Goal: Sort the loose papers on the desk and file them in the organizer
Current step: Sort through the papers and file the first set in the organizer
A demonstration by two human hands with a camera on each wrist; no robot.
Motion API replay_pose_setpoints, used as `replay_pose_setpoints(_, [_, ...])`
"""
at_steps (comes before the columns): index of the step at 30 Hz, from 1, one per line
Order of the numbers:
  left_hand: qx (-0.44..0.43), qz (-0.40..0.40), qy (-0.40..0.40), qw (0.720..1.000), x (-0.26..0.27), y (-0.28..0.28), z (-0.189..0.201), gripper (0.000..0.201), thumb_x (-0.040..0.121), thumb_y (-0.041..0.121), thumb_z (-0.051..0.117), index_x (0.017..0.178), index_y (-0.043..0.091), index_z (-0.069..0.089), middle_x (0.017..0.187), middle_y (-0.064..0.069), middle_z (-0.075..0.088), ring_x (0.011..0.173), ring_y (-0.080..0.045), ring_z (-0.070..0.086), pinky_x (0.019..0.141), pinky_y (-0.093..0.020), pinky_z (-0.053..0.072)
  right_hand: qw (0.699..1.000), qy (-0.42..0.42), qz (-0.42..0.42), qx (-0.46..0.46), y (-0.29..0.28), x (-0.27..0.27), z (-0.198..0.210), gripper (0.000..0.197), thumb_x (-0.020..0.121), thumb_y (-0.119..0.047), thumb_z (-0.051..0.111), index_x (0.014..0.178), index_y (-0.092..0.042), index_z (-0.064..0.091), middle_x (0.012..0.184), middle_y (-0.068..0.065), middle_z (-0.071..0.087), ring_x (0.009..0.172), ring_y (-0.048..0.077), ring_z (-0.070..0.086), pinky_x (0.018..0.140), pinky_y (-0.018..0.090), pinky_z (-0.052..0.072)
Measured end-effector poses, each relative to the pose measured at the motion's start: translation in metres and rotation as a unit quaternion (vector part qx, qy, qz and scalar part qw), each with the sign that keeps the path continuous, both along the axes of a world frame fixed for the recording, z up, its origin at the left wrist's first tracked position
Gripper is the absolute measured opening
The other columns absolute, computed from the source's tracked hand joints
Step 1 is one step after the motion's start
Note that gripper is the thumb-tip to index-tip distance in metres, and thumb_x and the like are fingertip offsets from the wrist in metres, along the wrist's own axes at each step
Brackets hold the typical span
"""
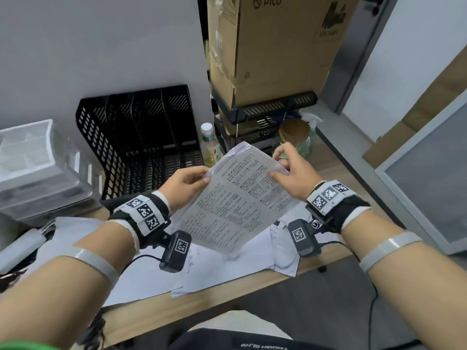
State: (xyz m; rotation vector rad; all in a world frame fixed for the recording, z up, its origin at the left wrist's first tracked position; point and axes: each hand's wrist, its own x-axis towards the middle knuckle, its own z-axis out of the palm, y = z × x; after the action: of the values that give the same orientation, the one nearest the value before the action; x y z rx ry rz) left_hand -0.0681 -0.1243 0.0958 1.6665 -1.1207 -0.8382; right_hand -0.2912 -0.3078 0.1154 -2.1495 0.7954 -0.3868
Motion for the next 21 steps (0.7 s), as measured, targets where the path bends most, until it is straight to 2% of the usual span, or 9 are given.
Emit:
replay_pose_setpoints(2, [0.01, 0.0, 0.017, 1.0, -0.003, 0.001, -0.007, 0.02, 0.099, 0.013, 0.056, 0.108, 0.005, 0.071, 0.1, -0.004, 0.073, 0.093, -0.012, 0.066, 0.09, -0.031, 0.052, 1.0, -0.006, 0.018, 0.016, 0.003, -0.003, -0.01, 0.028, 0.09, -0.01, 0.064, 0.116, -0.019, 0.057, 0.1, 0.0, 0.07, 0.088, 0.004, 0.065, 0.073, 0.028, 0.051])
replay_pose_setpoints(4, [0.025, 0.002, 0.021, 0.999, -0.004, 0.004, -0.015, 0.019, 0.096, 0.025, 0.061, 0.105, 0.014, 0.074, 0.098, 0.002, 0.076, 0.092, -0.009, 0.068, 0.089, -0.03, 0.052, 0.999, -0.018, 0.007, 0.033, 0.005, -0.009, -0.023, 0.019, 0.091, -0.007, 0.062, 0.108, -0.01, 0.069, 0.101, -0.001, 0.071, 0.09, -0.004, 0.062, 0.079, 0.026, 0.047])
replay_pose_setpoints(7, [0.098, 0.012, -0.012, 0.995, 0.009, 0.017, -0.028, 0.031, 0.081, 0.045, 0.075, 0.103, 0.024, 0.075, 0.103, 0.007, 0.078, 0.098, -0.009, 0.073, 0.095, -0.033, 0.054, 0.996, -0.029, -0.04, 0.079, 0.004, -0.025, -0.046, 0.018, 0.093, -0.013, 0.063, 0.108, -0.008, 0.071, 0.108, 0.009, 0.074, 0.099, 0.019, 0.067, 0.092, 0.041, 0.053])
replay_pose_setpoints(9, [0.12, 0.061, 0.005, 0.991, 0.019, 0.035, -0.041, 0.044, 0.064, 0.05, 0.086, 0.1, 0.027, 0.077, 0.102, 0.008, 0.079, 0.1, -0.012, 0.073, 0.094, -0.034, 0.053, 0.992, -0.036, -0.06, 0.108, 0.003, -0.039, -0.064, 0.019, 0.093, -0.013, 0.063, 0.11, -0.015, 0.071, 0.111, 0.006, 0.073, 0.107, 0.021, 0.066, 0.099, 0.042, 0.05])
replay_pose_setpoints(12, [0.112, 0.174, 0.196, 0.959, 0.026, 0.063, -0.067, 0.078, 0.037, 0.05, 0.097, 0.105, 0.018, 0.075, 0.106, -0.004, 0.078, 0.097, -0.019, 0.073, 0.092, -0.04, 0.057, 0.97, -0.06, -0.106, 0.211, 0.006, -0.052, -0.091, 0.027, 0.093, -0.007, 0.061, 0.102, -0.031, 0.07, 0.11, -0.009, 0.072, 0.113, 0.018, 0.064, 0.105, 0.045, 0.046])
replay_pose_setpoints(15, [0.197, 0.137, 0.268, 0.933, 0.01, 0.076, -0.082, 0.06, 0.067, 0.036, 0.086, 0.118, 0.01, 0.069, 0.116, -0.012, 0.075, 0.104, -0.027, 0.073, 0.081, -0.035, 0.061, 0.925, -0.072, -0.151, 0.342, 0.017, -0.049, -0.12, 0.02, 0.093, -0.01, 0.062, 0.101, -0.026, 0.072, 0.105, -0.006, 0.076, 0.105, 0.021, 0.069, 0.1, 0.05, 0.05])
replay_pose_setpoints(17, [0.238, 0.133, 0.27, 0.923, 0.002, 0.078, -0.093, 0.034, 0.088, 0.019, 0.07, 0.119, 0.005, 0.067, 0.116, -0.016, 0.075, 0.106, -0.036, 0.072, 0.086, -0.044, 0.06, 0.939, -0.032, -0.128, 0.319, 0.029, -0.04, -0.139, 0.017, 0.092, -0.016, 0.063, 0.103, -0.027, 0.072, 0.11, -0.003, 0.075, 0.104, 0.021, 0.07, 0.095, 0.045, 0.054])
replay_pose_setpoints(19, [0.265, 0.171, 0.217, 0.924, 0.004, 0.082, -0.107, 0.023, 0.093, 0.013, 0.065, 0.114, 0.003, 0.068, 0.113, -0.02, 0.075, 0.104, -0.04, 0.071, 0.092, -0.054, 0.056, 0.957, 0.049, -0.102, 0.268, 0.038, -0.031, -0.154, 0.016, 0.094, -0.018, 0.059, 0.104, -0.026, 0.068, 0.113, -0.002, 0.071, 0.104, 0.019, 0.066, 0.086, 0.028, 0.052])
replay_pose_setpoints(21, [0.303, 0.192, 0.135, 0.924, 0.012, 0.093, -0.116, 0.015, 0.093, 0.015, 0.066, 0.105, 0.007, 0.07, 0.108, -0.018, 0.075, 0.1, -0.038, 0.072, 0.095, -0.057, 0.054, 0.955, 0.141, -0.131, 0.225, 0.039, -0.026, -0.174, 0.023, 0.094, -0.019, 0.058, 0.117, -0.019, 0.062, 0.123, 0.007, 0.065, 0.111, 0.023, 0.061, 0.087, 0.026, 0.047])
